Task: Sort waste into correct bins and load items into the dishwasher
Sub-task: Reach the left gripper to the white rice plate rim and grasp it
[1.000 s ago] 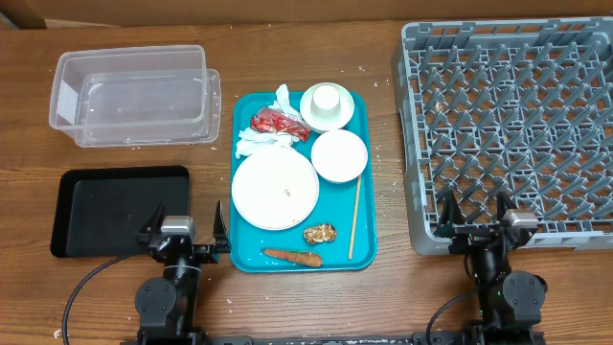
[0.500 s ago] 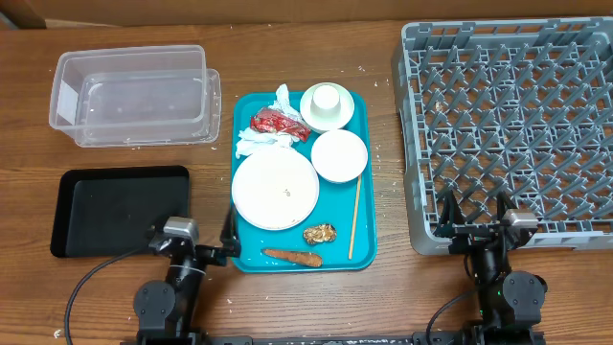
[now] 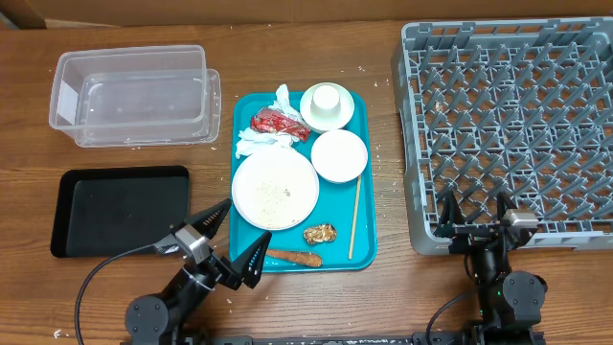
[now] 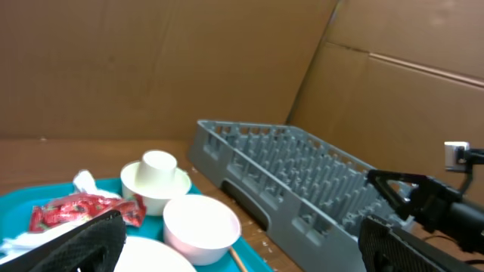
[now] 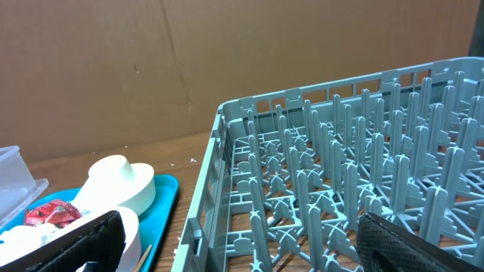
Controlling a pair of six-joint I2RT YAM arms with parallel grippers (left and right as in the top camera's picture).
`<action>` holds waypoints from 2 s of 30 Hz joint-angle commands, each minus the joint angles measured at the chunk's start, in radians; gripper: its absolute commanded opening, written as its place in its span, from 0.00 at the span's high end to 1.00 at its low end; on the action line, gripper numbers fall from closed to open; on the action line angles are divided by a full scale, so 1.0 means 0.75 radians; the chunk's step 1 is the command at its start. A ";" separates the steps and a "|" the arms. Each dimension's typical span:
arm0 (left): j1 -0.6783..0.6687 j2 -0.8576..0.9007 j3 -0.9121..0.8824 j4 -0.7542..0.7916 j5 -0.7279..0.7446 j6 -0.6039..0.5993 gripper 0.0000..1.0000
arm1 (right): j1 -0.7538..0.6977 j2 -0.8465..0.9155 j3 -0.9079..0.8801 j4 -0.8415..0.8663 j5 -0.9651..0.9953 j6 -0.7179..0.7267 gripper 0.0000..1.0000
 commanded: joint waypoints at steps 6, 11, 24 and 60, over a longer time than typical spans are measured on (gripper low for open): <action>-0.007 0.289 0.491 -0.429 0.006 0.180 0.00 | 0.006 -0.016 -0.014 0.008 0.012 -0.010 0.00; -0.012 0.709 0.866 -0.809 0.073 0.357 0.00 | 0.006 -0.016 -0.014 0.008 0.012 -0.009 0.00; -0.522 1.651 1.647 -1.567 -0.493 0.517 0.00 | 0.006 -0.016 -0.014 0.008 0.012 -0.009 0.00; -0.897 2.306 1.644 -1.358 -1.074 0.390 0.00 | 0.006 -0.016 -0.014 0.008 0.012 -0.009 0.00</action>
